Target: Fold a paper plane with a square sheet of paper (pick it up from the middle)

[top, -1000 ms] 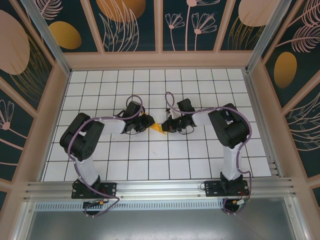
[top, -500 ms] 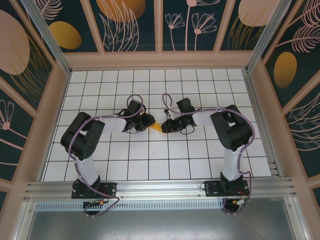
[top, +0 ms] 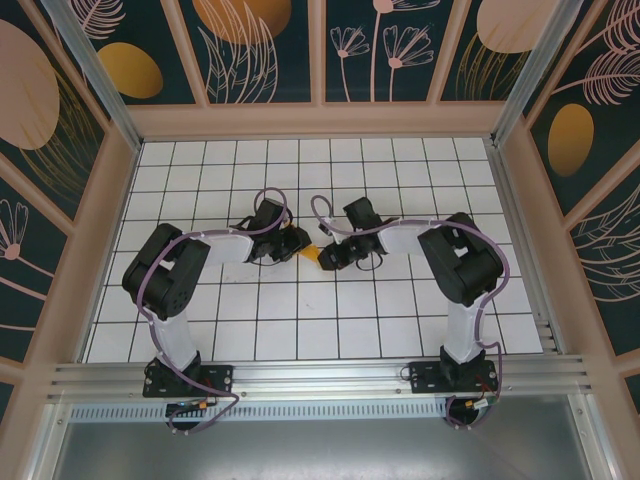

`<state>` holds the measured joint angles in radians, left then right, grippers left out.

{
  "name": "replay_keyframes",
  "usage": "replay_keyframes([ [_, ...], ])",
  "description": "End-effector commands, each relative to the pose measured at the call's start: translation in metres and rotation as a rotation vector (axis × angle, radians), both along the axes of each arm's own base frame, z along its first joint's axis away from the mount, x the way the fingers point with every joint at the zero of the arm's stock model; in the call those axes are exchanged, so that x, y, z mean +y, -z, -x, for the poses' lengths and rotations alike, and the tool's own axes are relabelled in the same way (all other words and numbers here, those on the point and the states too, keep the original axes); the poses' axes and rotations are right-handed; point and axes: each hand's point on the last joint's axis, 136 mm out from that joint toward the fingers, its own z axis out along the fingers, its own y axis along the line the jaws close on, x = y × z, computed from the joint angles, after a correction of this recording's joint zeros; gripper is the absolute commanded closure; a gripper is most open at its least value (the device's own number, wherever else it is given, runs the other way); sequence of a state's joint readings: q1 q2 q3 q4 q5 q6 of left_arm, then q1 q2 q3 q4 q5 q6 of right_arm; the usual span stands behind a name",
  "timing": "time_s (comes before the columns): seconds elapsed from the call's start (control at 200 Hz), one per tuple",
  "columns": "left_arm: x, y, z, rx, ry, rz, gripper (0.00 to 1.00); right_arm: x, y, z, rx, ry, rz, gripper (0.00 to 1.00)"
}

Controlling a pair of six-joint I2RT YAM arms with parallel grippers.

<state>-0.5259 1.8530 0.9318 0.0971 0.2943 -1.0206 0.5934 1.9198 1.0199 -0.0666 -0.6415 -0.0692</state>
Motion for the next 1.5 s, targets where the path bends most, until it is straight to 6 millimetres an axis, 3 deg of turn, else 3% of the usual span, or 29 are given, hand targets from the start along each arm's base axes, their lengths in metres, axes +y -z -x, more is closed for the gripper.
replay_keyframes([
  [0.0,0.022,0.034,0.010,0.074,-0.024,-0.133,0.65,0.004,0.000,0.005,-0.105,-0.064,0.029,0.81],
  [0.275,0.017,0.019,0.001,0.035,-0.011,-0.116,0.64,0.006,-0.008,0.000,-0.092,-0.035,-0.013,1.00],
  [0.49,0.003,-0.022,-0.007,-0.084,0.019,-0.006,0.59,0.009,-0.022,0.006,0.056,-0.013,-0.153,1.00],
  [0.656,-0.007,-0.046,-0.004,-0.173,0.063,0.084,0.59,0.010,-0.018,0.007,0.141,0.015,-0.180,1.00],
  [0.891,-0.015,-0.049,0.009,-0.194,0.115,0.162,0.60,0.008,-0.004,0.005,0.206,0.042,-0.145,1.00],
  [1.236,-0.015,-0.029,0.020,-0.151,0.114,0.147,0.63,0.007,0.009,0.001,0.255,0.078,-0.115,1.00],
  [1.376,-0.011,-0.037,0.018,-0.186,0.086,0.151,0.63,0.007,0.009,0.003,0.267,0.083,-0.116,1.00],
  [1.396,-0.011,-0.049,0.016,-0.215,0.085,0.163,0.63,0.007,0.010,0.004,0.269,0.082,-0.114,1.00],
  [1.496,-0.010,-0.057,0.019,-0.235,0.089,0.169,0.63,0.007,0.010,0.004,0.277,0.085,-0.117,1.00],
])
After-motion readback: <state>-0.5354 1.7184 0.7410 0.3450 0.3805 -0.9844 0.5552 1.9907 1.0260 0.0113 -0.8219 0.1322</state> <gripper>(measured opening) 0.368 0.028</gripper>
